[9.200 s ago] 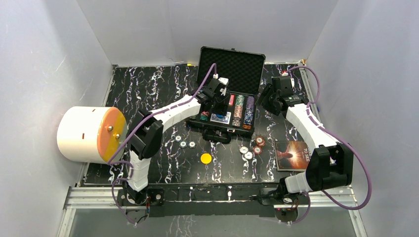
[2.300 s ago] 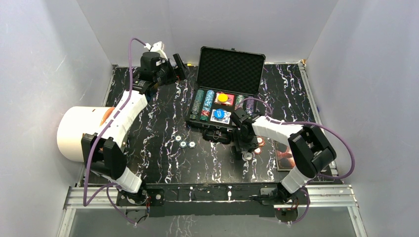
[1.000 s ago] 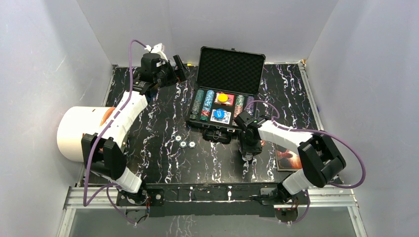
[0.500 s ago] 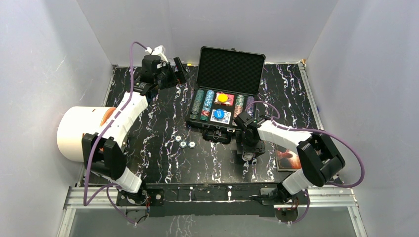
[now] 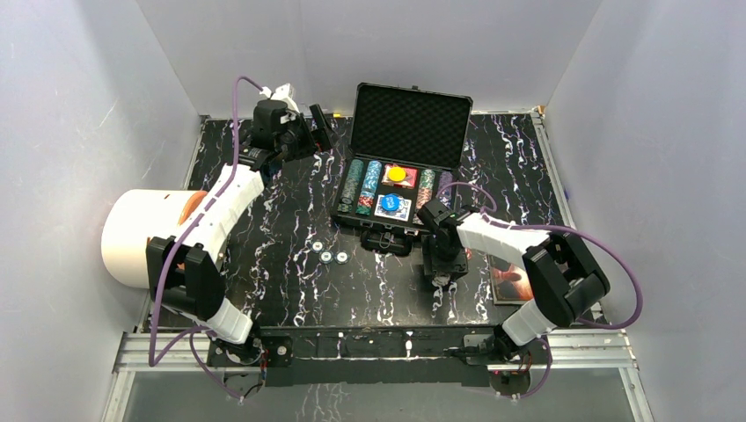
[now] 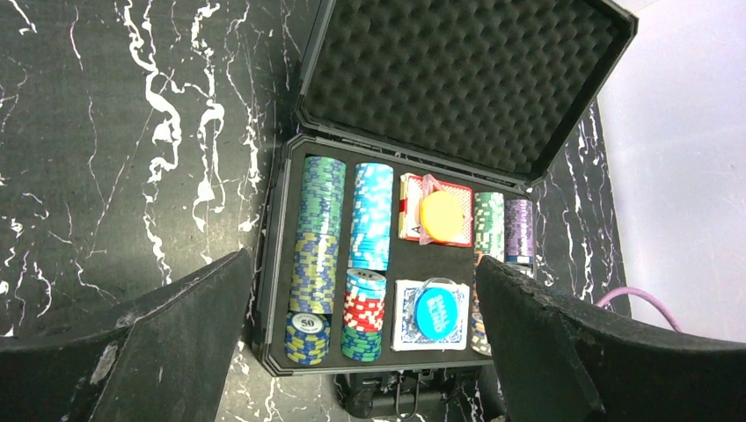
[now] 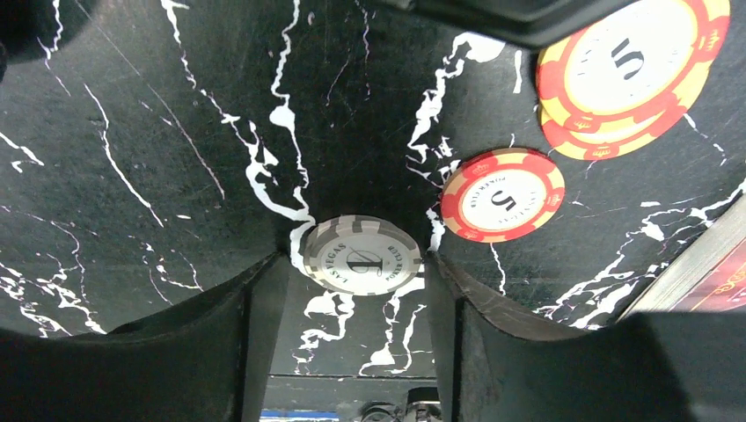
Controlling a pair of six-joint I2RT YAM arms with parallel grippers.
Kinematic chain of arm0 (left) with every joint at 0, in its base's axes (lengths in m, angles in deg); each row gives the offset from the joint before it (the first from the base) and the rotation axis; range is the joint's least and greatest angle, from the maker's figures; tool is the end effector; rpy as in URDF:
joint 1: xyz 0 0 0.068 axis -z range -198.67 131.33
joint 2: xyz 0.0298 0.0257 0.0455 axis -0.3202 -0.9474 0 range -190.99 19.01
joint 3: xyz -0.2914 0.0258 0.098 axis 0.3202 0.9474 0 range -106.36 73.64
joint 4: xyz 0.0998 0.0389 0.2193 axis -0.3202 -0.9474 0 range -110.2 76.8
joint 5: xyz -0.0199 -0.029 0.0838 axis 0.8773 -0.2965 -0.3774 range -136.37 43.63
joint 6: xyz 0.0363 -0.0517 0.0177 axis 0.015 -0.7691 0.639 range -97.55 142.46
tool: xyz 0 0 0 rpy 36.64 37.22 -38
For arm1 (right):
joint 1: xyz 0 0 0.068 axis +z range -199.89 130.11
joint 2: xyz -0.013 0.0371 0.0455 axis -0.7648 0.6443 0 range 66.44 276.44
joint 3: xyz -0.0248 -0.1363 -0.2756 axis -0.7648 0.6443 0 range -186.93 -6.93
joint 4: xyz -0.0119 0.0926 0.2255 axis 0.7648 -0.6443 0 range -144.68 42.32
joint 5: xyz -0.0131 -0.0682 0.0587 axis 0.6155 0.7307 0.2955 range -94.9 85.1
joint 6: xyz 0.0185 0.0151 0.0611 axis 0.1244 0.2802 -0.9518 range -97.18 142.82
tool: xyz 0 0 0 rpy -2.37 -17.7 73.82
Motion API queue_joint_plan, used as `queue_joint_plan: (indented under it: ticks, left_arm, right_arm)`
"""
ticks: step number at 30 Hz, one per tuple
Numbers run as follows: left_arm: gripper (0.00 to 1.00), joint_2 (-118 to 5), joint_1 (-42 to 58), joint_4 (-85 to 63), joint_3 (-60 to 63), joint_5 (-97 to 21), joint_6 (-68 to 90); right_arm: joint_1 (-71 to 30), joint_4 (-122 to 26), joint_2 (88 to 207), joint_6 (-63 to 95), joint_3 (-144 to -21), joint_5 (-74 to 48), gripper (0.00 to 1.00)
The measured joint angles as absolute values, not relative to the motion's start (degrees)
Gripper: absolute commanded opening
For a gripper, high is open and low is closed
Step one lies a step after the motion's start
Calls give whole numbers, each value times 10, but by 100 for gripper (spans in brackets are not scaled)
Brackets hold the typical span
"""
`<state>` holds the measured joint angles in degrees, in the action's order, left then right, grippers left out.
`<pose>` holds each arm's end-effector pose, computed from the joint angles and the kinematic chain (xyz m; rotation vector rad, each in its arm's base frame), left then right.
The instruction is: Pack up texas hold em set
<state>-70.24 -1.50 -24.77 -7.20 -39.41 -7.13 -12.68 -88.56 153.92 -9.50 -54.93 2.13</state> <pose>0.3483 -0.1142 0.3977 -0.1297 1.9697 -0.6582 0.1956 0.1404 0.1928 -0.1099 2.9317 -0.0070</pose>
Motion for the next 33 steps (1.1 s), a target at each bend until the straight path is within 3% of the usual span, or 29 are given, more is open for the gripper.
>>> queue_joint_plan:
  ticks: [4,9,23,33]
  left_arm:
    - [98,-702,-15,-248,-62,-394,-71]
    - [98,-701,-15,-248,-53,-392,-72]
    - [93,-681,-7,-217,19,-311,-108]
    - [93,-707,94,-115,50,-243,-128]
  right_arm:
    - [-132,-884,1542,-91,-552,22,42]
    - [-135,-883,1541,-90,-552,20,35]
    - [-151,-887,1435,-89,-588,46,38]
    - [-219,-925,1487,-100,-801,36,39]
